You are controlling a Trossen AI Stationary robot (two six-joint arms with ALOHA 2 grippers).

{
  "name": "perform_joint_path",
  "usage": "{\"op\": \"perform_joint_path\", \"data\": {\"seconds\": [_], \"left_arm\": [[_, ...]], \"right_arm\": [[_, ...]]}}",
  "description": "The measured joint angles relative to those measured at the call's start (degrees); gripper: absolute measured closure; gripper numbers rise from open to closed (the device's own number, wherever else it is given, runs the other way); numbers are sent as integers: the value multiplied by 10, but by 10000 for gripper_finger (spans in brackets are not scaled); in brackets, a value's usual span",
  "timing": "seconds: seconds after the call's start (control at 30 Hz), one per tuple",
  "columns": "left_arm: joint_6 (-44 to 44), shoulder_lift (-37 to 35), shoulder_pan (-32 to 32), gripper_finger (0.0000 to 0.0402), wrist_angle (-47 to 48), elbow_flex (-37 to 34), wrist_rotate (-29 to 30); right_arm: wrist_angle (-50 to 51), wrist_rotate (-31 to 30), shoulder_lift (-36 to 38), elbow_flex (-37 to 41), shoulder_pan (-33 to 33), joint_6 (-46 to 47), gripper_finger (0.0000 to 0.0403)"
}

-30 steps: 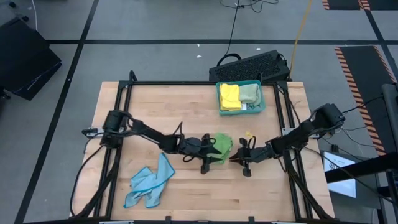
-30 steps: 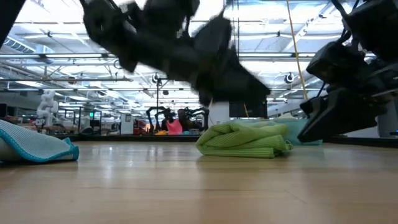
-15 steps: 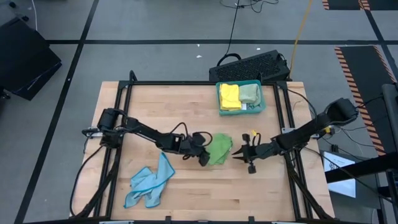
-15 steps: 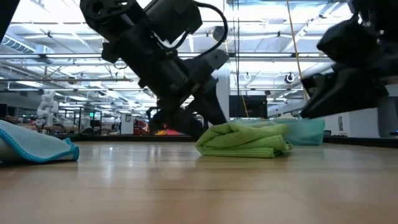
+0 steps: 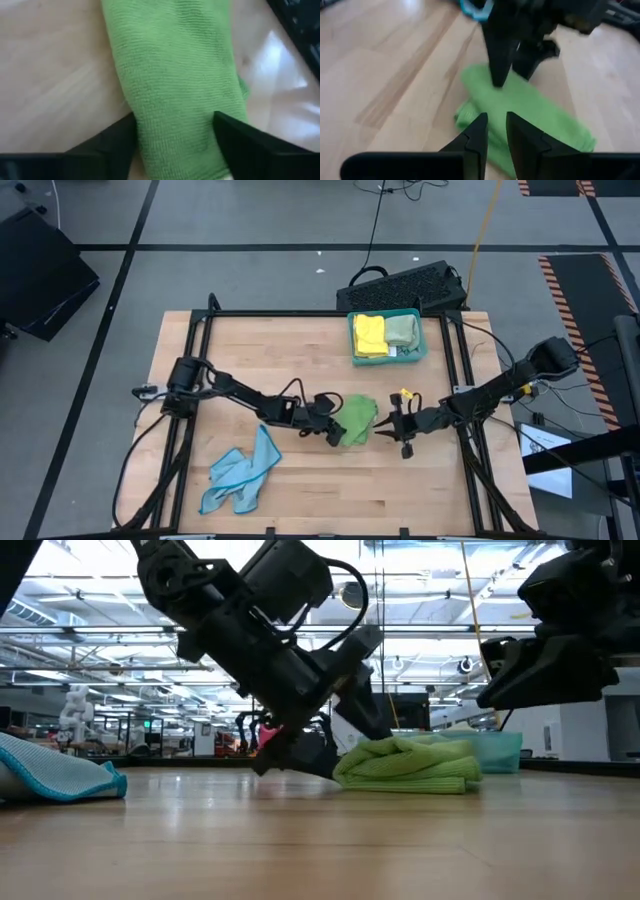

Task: Fold microfiber towels
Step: Put the folded green microfiber cloth into the bin

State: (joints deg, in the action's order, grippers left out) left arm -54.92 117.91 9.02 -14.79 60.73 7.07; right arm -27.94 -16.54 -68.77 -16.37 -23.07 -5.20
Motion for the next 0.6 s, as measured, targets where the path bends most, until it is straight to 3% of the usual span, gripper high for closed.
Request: {"op": "perform_joint_path", "data": {"seconds": [0.27, 0.43, 0.6], "left_arm": [[193, 0, 1, 378, -30, -2, 19], [280, -19, -2, 380, -13, -2, 29], [389, -56, -5, 392, 33, 18, 71]], "right_arm": [[-25, -27, 0, -17, 44, 35, 336], [86, 3, 0, -91, 93, 49, 293], [176, 36, 0, -165, 151, 38, 208]]}}
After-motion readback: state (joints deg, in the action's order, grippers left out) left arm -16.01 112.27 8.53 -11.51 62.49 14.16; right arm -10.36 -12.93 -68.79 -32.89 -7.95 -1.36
